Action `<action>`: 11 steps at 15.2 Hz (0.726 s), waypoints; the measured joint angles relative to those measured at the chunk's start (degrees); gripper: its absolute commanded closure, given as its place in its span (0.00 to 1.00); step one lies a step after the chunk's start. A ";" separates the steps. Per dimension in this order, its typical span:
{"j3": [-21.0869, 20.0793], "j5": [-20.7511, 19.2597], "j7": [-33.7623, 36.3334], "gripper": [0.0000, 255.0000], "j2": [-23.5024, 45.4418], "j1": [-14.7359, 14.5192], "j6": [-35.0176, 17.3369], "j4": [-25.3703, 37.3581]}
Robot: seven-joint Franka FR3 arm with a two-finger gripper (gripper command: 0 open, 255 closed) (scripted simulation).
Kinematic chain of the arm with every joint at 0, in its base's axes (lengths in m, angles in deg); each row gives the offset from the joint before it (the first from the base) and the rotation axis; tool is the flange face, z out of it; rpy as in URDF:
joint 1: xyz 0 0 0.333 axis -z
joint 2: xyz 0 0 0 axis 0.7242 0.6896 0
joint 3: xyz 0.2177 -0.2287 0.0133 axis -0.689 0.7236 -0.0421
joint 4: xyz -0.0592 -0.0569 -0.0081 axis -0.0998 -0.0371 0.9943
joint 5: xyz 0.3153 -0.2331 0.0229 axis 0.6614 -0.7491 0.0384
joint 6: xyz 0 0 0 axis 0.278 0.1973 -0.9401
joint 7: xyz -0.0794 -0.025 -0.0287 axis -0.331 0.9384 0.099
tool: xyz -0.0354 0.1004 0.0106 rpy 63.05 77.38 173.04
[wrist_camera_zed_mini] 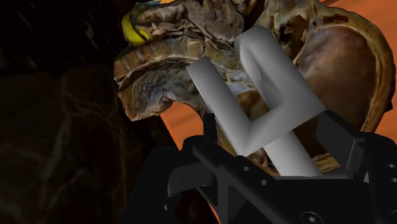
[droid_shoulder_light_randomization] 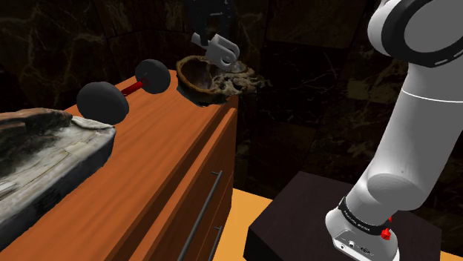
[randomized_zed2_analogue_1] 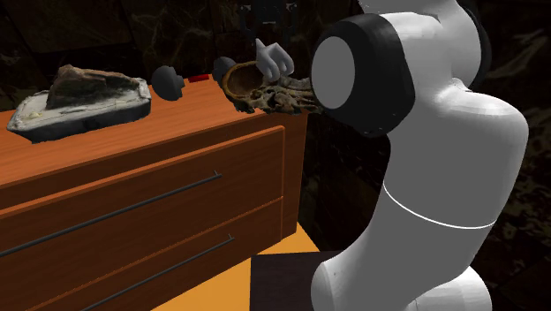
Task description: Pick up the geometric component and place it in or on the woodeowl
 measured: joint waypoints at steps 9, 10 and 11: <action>0.49 1.76 -0.98 1.00 -4.32 1.44 -6.18 -9.48; 0.48 1.75 -0.96 1.00 -4.30 1.44 -6.16 -9.45; 0.47 1.72 -0.94 1.00 -4.19 1.42 -6.15 -9.35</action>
